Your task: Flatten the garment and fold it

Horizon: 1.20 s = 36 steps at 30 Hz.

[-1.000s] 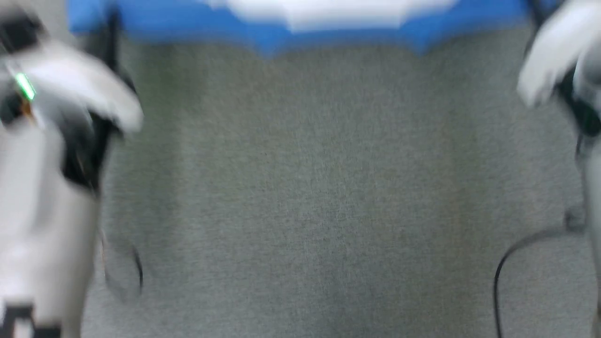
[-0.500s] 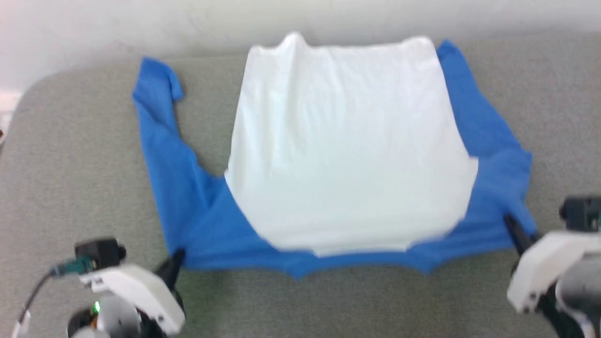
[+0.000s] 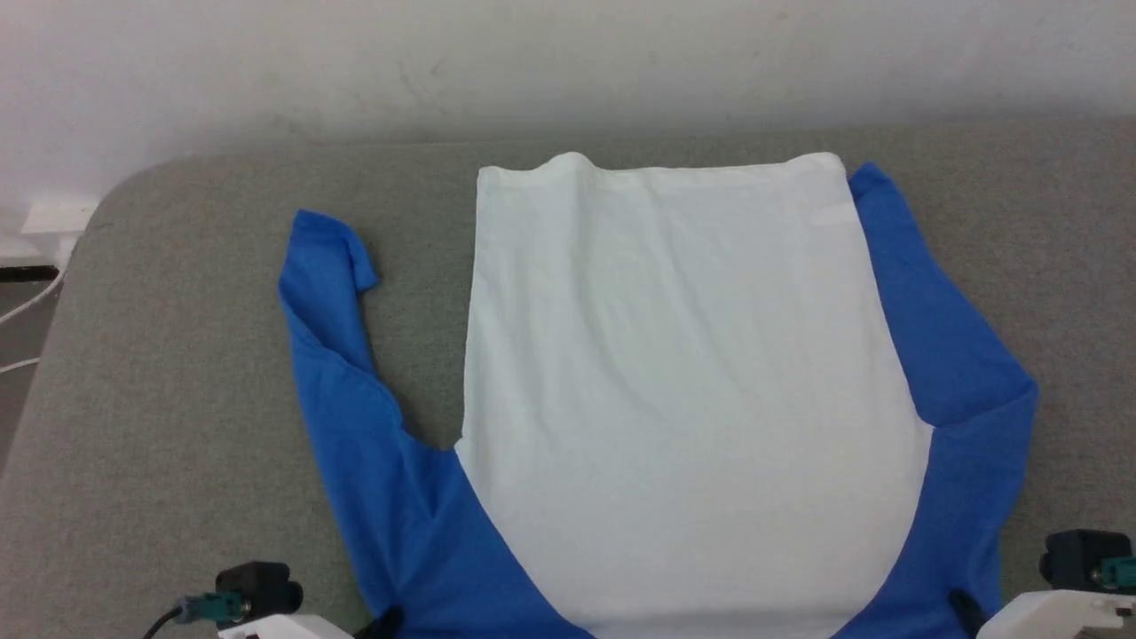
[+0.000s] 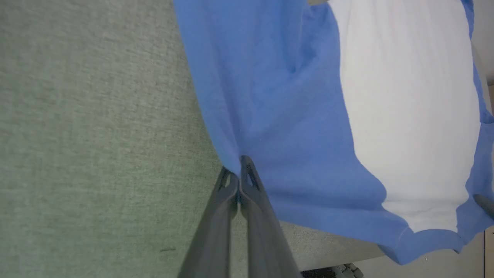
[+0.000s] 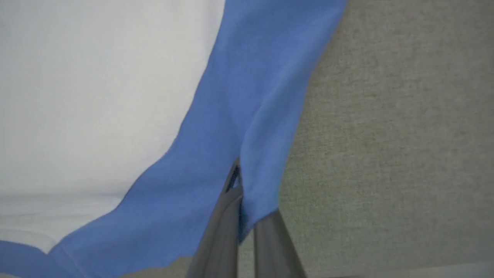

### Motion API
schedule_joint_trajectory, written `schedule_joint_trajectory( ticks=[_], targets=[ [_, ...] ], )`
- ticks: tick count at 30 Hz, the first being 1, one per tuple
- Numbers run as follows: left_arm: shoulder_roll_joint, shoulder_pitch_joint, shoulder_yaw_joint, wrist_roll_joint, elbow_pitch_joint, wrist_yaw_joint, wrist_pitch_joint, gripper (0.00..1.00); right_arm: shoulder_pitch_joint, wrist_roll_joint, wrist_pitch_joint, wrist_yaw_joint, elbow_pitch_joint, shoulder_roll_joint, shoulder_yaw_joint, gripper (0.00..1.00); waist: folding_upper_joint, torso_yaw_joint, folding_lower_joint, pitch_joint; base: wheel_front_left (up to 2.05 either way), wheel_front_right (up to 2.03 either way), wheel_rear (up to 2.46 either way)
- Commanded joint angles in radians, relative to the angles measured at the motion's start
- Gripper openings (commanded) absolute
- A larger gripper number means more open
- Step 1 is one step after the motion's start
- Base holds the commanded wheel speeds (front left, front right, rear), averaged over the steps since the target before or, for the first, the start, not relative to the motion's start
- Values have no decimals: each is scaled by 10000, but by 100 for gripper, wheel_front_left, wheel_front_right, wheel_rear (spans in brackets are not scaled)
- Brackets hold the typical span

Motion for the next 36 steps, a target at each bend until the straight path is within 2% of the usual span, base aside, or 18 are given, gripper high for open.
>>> schedule_joint_trajectory(
  ticks=[1,3,4,5,6,12,20,26,30,36],
  targets=[
    [-9,-63,-44,92,177,-83,-80,0,32,38,-121,-25,191,-35,21,0,-1,-12,0,0,0,0,0],
    [-72,-200,-147,221,465,-203,-275,0,-46,102,-385,-25,568,-34,137,0,-1,-30,0,-12,0,0,0],
    [-112,-276,-180,285,596,-259,-403,10,-88,125,-546,-25,735,-34,176,24,-1,-32,0,-27,0,0,0],
    [-155,-333,-235,300,703,-346,-470,99,-116,185,-669,-25,896,-34,213,97,-1,-27,0,-57,0,0,0],
    [-211,-377,-250,283,767,-429,-563,100,-135,252,-821,-25,1026,-34,210,100,-1,-19,0,-99,0,0,0],
    [-504,-452,42,324,852,-528,-1540,100,-41,242,-2010,-25,1181,-33,-67,100,-1,21,0,-399,0,0,0],
    [-596,-747,523,1086,433,-295,-3276,100,-308,-247,-4477,-25,670,-32,-719,100,-1,55,0,-672,0,0,0],
    [-413,-1721,821,1857,494,-302,-4527,100,-927,-646,-6327,-25,329,-32,74,100,-1,-23,0,-346,0,0,0],
    [68,-2993,710,2322,854,-570,-4448,100,-1368,-845,-6861,-25,52,-32,746,100,-1,-142,0,265,0,0,0],
    [1076,-5513,743,2281,1984,-1416,-3315,100,-2079,-896,-6851,-25,-498,-32,1485,100,-1,-592,0,1500,0,0,0]
  ],
)
